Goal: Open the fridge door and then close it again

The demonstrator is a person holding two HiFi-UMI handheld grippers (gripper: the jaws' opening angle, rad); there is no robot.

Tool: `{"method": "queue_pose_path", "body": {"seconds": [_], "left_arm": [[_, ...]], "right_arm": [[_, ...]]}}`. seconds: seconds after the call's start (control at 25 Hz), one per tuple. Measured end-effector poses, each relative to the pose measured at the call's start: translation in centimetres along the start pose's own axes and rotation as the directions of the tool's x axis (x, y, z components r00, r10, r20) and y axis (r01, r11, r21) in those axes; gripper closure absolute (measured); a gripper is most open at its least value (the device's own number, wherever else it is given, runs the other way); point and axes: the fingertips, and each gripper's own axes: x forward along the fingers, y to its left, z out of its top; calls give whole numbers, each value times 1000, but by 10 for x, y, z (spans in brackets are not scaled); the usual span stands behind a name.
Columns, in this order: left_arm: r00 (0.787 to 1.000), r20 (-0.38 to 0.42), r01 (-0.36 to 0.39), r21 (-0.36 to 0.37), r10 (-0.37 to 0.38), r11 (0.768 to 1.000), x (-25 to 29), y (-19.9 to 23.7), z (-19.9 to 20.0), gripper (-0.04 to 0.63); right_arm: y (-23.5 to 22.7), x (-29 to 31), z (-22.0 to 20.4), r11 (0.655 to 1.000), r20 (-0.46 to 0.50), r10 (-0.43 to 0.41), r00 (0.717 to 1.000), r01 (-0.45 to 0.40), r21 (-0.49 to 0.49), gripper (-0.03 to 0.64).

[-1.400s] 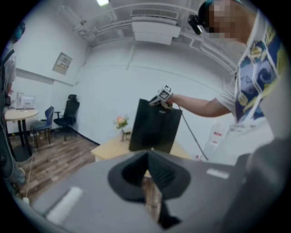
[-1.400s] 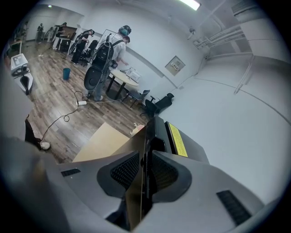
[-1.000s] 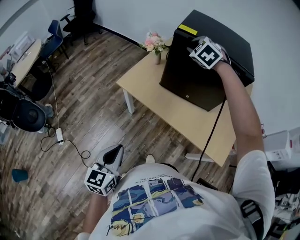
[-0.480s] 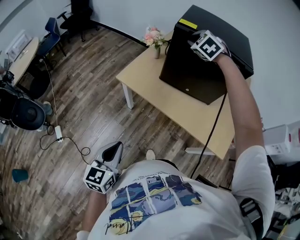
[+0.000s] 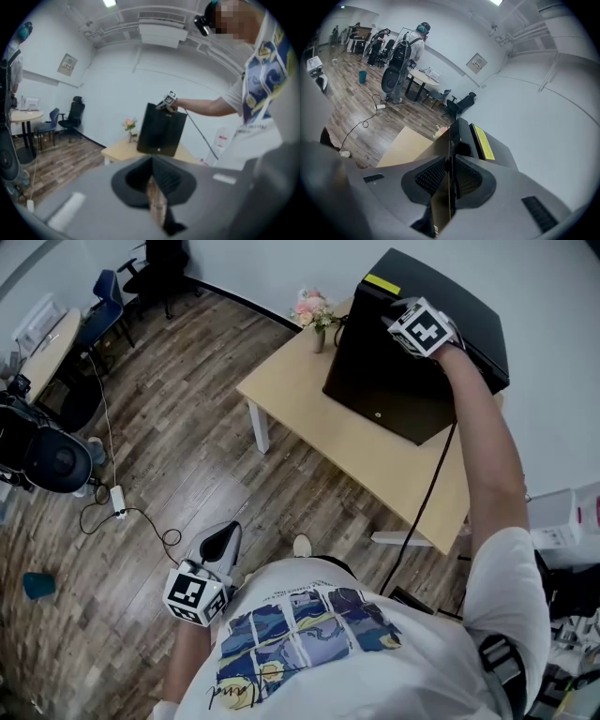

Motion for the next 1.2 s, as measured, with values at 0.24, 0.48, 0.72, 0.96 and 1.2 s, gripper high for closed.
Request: {"method": "queue_pose_path", "body": {"seconds": [0.24, 0.48, 0.72, 0.96, 1.2], "left_arm": [[1000, 1, -15, -5, 15, 1000, -12, 5, -4, 588], [1000, -2, -13, -9, 13, 1000, -20, 8, -5, 588], [1000, -9, -7, -10, 7, 1000, -26, 11, -10, 588], [999, -10, 37, 12, -37, 999, -22, 7, -6, 588], [998, -14, 64, 20, -64, 998, -30, 5, -9, 588]], "right_arm": [[2, 0, 1, 1000, -5, -2, 1000, 2, -6, 557], [1, 1, 3, 1000, -10, -15, 1000, 15, 5, 557], [18, -13, 7, 999, -13, 51, 999, -51, -8, 558], [34, -23, 11, 998, 0, 36, 999, -36, -46, 555], [49, -34, 13, 996, 0, 44, 999, -43, -72, 552]]}}
